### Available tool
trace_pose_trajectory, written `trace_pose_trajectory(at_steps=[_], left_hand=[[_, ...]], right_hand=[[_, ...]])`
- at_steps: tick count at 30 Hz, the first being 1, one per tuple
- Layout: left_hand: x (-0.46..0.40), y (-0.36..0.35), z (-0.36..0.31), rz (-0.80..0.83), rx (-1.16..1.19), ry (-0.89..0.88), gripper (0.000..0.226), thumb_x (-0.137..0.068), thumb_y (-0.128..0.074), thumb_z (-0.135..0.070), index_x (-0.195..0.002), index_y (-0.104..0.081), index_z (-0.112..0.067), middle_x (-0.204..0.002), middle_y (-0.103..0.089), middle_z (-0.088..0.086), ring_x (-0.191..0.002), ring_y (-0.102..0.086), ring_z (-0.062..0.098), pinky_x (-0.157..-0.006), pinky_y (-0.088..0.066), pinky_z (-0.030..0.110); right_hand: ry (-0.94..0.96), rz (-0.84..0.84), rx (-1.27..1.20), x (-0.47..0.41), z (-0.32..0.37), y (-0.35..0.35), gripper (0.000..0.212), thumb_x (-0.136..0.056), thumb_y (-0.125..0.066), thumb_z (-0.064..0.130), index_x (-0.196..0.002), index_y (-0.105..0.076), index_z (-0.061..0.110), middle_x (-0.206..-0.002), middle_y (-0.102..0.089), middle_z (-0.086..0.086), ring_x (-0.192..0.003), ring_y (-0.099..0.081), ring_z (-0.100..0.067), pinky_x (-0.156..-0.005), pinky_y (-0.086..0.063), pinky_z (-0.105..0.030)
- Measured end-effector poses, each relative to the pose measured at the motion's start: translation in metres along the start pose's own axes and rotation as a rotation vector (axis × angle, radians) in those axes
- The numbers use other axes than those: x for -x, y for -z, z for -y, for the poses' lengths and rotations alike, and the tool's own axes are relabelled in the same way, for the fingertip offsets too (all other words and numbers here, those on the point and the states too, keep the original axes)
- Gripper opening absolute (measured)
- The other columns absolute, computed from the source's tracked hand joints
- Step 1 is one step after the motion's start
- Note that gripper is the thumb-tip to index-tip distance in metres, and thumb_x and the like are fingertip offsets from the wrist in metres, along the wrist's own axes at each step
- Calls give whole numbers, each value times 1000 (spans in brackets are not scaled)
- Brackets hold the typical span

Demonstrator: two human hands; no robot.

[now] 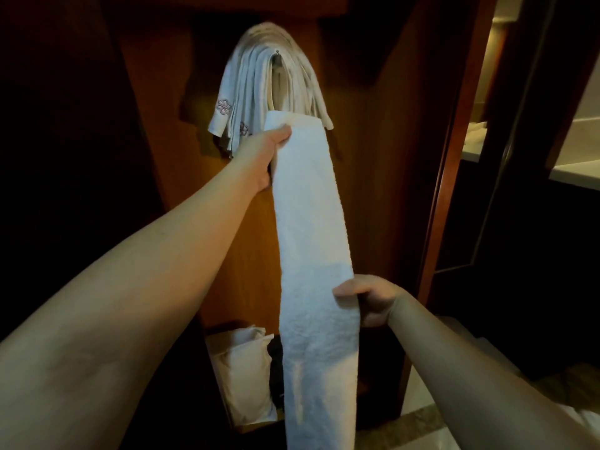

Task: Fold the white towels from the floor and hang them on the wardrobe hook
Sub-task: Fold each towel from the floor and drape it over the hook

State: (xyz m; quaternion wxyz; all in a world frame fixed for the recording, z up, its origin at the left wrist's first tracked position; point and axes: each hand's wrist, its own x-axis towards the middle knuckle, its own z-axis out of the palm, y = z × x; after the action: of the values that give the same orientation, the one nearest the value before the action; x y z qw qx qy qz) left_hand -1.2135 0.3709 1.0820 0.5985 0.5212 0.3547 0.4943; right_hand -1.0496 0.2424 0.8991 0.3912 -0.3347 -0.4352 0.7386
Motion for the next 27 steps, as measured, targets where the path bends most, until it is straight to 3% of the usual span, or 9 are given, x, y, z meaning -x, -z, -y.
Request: trace_pose_trajectory(at_steps=[5,8,11,15,17,19,21,24,27], left_hand=[[-20,18,18,-79,47,114,35,-91,-73,-18,-121,-57,-8,-102,-75,13,-84,-76,29,-66,-63,42],[-28,26,49,-91,-6,159,41,-100,-60,-15,-137,-51,0,-123,-68,19,-102,-70,29,-78,-57,39],[-28,30,82,-63,-113,261,40,-107,-46,-25,-138,-50,1,-137,-59,20,-122,-59,34,-94,-49,40],[-14,39,115,78,-109,401,41,-107,-41,-38,-120,-63,-6,-94,-76,14,-81,-72,29,-66,-61,38],[-5,43,131,256,-155,406,35,-109,-39,-30,-119,-66,-9,-84,-77,7,-74,-75,21,-57,-60,34],[6,42,139,341,-217,363,34,-108,-44,-27,-104,-77,-22,-85,-77,2,-78,-75,14,-61,-59,29],[16,42,145,399,-170,344,38,-99,-52,-55,-112,-75,-28,-104,-77,6,-96,-74,19,-72,-59,36],[19,50,156,532,-58,320,89,-74,-44,-90,-136,-59,-29,-134,-66,8,-123,-63,27,-98,-52,47],[29,49,152,552,-164,165,79,-67,-76,-72,-126,-66,-21,-126,-70,8,-116,-67,27,-87,-56,38]], right_hand=[[31,13,2,8,1,-6,67,-42,-88,6,-107,-74,0,-104,-75,-19,-93,-74,-31,-87,-59,-41],[97,-29,-30,14,6,-9,65,-33,-95,19,-93,-79,-1,-88,-75,-16,-79,-74,-27,-79,-57,-34],[194,-32,-74,18,15,-16,67,-37,-97,27,-97,-81,4,-92,-77,-14,-82,-75,-27,-79,-59,-34],[291,-73,-127,20,36,-20,66,-41,-97,29,-101,-81,5,-98,-77,-15,-89,-76,-29,-78,-61,-35],[332,-114,-126,18,50,-21,71,-42,-96,29,-106,-80,5,-107,-76,-16,-97,-74,-30,-85,-59,-38],[360,-176,-101,15,64,-21,73,-49,-92,31,-116,-75,5,-116,-74,-16,-106,-72,-31,-90,-57,-40],[372,-219,-83,12,75,-20,67,-66,-78,33,-126,-66,7,-123,-72,-15,-112,-70,-30,-89,-58,-39],[400,-307,-71,11,88,-17,42,-90,-55,31,-124,-68,9,-126,-71,-13,-115,-69,-27,-85,-60,-36],[427,-409,-59,10,98,-16,38,-101,-42,27,-121,-68,9,-123,-72,-13,-112,-71,-26,-84,-58,-36]])
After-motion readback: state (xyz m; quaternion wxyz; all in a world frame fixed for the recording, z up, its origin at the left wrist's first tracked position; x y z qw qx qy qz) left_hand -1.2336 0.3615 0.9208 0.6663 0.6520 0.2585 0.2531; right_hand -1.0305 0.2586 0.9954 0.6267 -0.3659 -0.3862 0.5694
